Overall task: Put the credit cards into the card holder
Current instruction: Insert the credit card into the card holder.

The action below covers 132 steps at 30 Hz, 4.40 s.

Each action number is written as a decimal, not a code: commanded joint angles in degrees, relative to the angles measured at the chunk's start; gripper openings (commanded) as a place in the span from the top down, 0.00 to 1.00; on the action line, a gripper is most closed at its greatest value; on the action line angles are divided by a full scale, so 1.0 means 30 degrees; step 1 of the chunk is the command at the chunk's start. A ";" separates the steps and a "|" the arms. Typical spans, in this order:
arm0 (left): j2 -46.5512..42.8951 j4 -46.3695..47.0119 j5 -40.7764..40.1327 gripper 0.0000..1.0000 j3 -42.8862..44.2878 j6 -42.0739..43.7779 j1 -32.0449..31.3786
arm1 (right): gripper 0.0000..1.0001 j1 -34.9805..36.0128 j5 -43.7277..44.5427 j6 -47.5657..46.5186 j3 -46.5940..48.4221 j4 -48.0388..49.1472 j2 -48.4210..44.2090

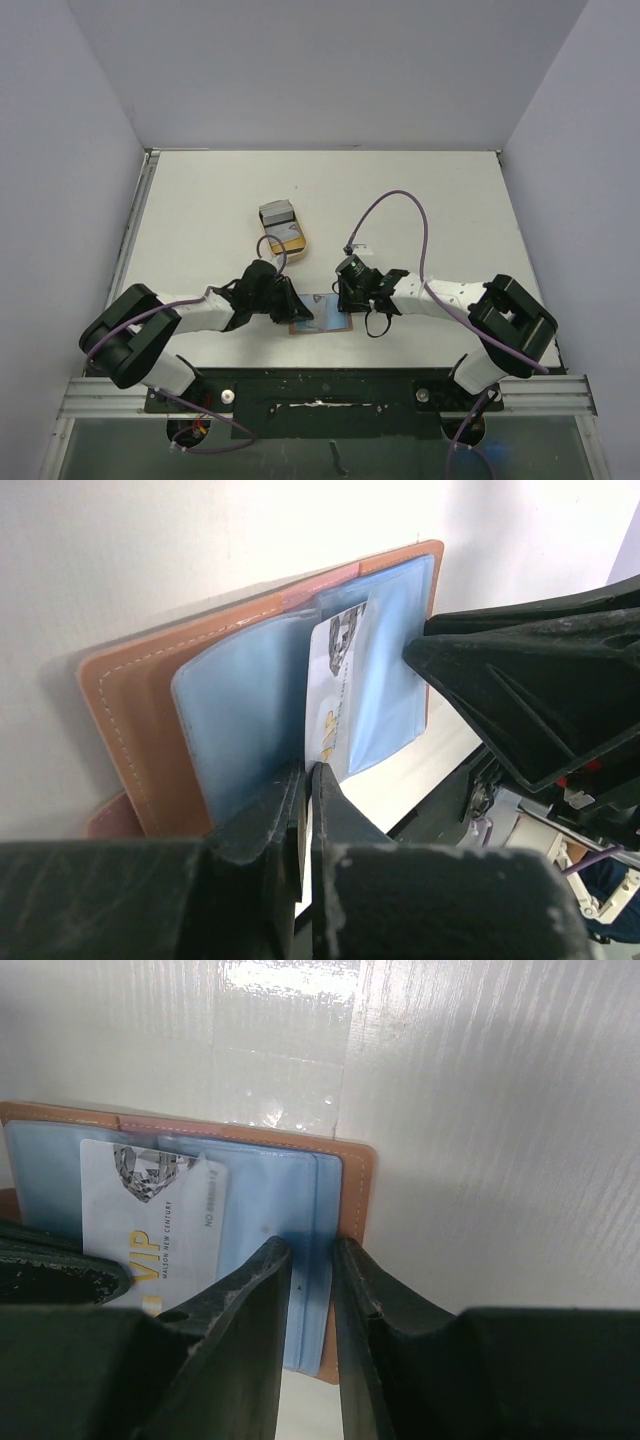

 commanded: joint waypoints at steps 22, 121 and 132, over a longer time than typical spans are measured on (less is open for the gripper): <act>-0.1438 -0.0498 -0.2812 1.00 -0.0432 -0.1407 -0.1294 | 0.78 0.0319 -0.0606 0.1378 -0.0378 0.0735 -0.0431; 0.0096 -0.1755 -0.4474 0.63 0.2208 0.1172 -0.3743 | 0.78 0.1228 0.0387 0.2638 -0.1661 -0.0679 -0.2541; -0.1734 -0.3296 -0.6527 0.60 0.2005 0.0971 -0.3756 | 0.78 0.0604 0.0930 0.2170 -0.1705 -0.1465 -0.3893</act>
